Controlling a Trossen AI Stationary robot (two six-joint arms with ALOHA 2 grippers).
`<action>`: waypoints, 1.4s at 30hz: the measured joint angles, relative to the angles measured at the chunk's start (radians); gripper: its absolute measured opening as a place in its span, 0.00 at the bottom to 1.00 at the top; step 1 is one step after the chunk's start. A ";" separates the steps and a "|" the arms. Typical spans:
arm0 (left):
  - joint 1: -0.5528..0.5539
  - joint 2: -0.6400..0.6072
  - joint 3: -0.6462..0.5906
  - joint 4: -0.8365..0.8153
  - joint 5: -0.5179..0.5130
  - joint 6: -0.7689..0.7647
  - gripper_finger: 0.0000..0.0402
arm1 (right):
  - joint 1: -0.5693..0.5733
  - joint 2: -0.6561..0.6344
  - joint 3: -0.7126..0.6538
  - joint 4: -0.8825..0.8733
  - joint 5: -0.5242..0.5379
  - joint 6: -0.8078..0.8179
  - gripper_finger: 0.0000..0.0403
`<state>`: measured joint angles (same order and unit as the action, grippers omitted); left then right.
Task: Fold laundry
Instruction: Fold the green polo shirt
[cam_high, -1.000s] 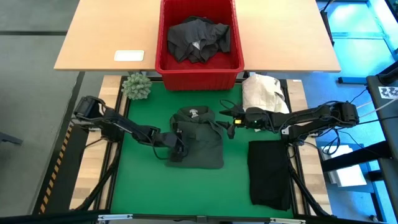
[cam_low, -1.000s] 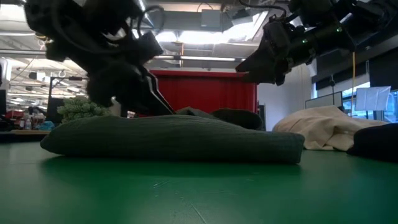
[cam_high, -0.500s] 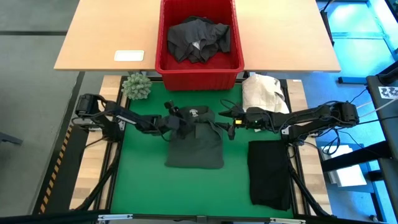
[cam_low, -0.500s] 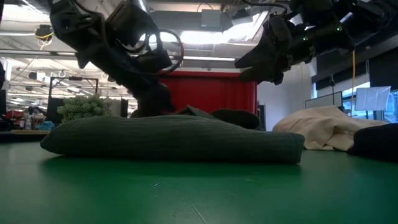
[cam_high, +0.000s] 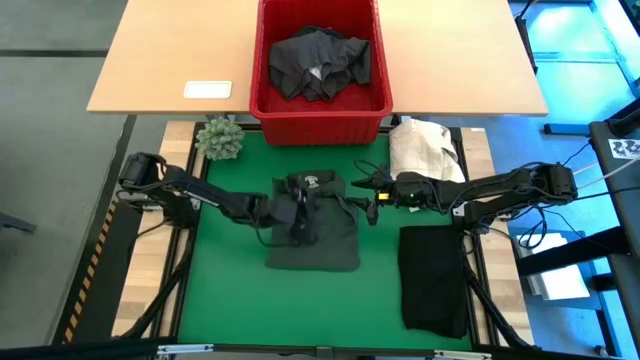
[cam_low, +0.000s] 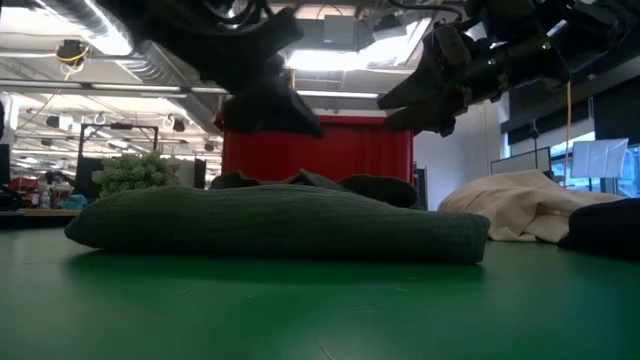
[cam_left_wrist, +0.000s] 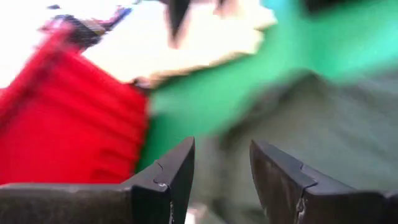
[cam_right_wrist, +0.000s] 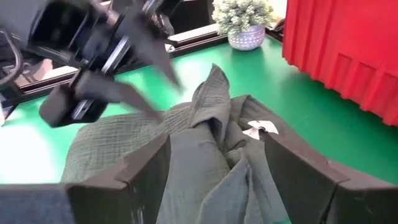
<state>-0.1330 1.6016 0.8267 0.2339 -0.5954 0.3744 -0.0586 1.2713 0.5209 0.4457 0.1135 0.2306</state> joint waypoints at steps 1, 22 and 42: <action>-0.016 0.000 -0.001 -0.048 0.016 -0.001 0.37 | 0.000 0.000 0.000 -0.001 -0.002 0.000 0.65; 0.055 0.081 -0.054 -0.106 0.017 0.269 0.37 | 0.000 0.000 0.000 0.030 -0.003 -0.027 0.65; 0.199 0.082 -0.036 0.128 -0.156 0.363 0.37 | -0.001 0.001 0.000 0.032 -0.002 0.002 0.65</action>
<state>0.0662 1.6836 0.7910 0.3618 -0.7513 0.7375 -0.0593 1.2720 0.5209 0.4774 0.1112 0.2321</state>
